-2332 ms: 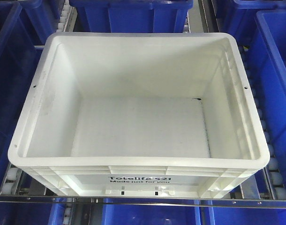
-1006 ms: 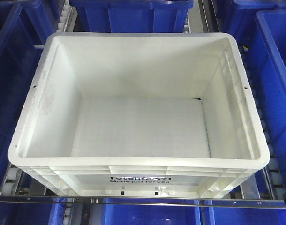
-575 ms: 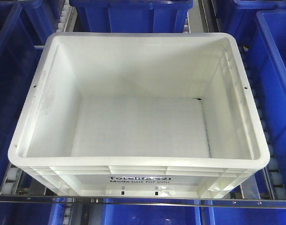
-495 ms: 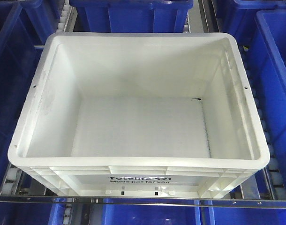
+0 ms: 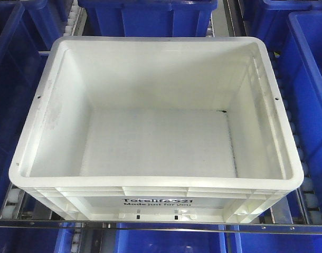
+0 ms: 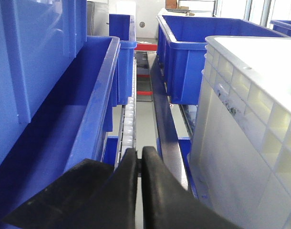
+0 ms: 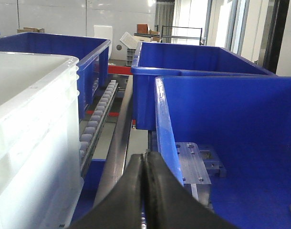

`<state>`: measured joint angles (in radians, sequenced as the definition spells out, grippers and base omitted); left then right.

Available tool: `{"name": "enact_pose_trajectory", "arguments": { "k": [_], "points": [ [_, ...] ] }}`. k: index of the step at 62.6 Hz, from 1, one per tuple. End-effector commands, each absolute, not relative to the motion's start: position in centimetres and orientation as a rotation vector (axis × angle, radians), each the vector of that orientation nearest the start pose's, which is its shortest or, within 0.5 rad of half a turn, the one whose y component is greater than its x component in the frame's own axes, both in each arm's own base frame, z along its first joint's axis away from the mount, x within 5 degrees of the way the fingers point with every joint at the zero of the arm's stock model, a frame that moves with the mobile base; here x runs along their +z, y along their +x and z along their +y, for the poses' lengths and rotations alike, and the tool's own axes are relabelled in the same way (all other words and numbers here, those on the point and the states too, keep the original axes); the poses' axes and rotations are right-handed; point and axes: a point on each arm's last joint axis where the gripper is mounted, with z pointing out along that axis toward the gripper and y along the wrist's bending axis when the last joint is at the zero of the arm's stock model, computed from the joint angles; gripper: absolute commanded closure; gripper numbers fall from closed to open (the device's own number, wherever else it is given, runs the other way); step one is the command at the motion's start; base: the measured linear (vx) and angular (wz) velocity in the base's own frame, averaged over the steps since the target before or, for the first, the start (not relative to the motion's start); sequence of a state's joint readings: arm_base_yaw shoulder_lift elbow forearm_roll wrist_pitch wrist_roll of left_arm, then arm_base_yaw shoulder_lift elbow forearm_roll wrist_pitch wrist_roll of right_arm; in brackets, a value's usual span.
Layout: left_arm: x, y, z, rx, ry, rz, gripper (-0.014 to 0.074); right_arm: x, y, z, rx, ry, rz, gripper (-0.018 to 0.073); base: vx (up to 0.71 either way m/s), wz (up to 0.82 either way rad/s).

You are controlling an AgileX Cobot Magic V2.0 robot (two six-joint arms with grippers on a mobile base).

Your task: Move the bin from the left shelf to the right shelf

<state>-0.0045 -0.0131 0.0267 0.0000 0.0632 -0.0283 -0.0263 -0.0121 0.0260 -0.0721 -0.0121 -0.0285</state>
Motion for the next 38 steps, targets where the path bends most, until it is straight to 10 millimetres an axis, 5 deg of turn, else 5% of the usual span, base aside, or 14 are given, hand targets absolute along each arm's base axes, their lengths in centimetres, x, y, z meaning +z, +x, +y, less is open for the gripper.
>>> {"name": "enact_pose_trajectory", "arguments": {
  "k": [1,38],
  "points": [
    [21.57,5.39,-0.02,-0.035,-0.026,1.448,0.0594,20.97,5.49,-0.11,-0.107,-0.056,1.405,0.0568,0.0,0.0],
    [21.57,5.39,-0.02,-0.035,-0.026,1.448,0.0594,20.96,5.5,-0.11,-0.107,-0.056,1.406,0.0568,0.0,0.0]
  ]
}}
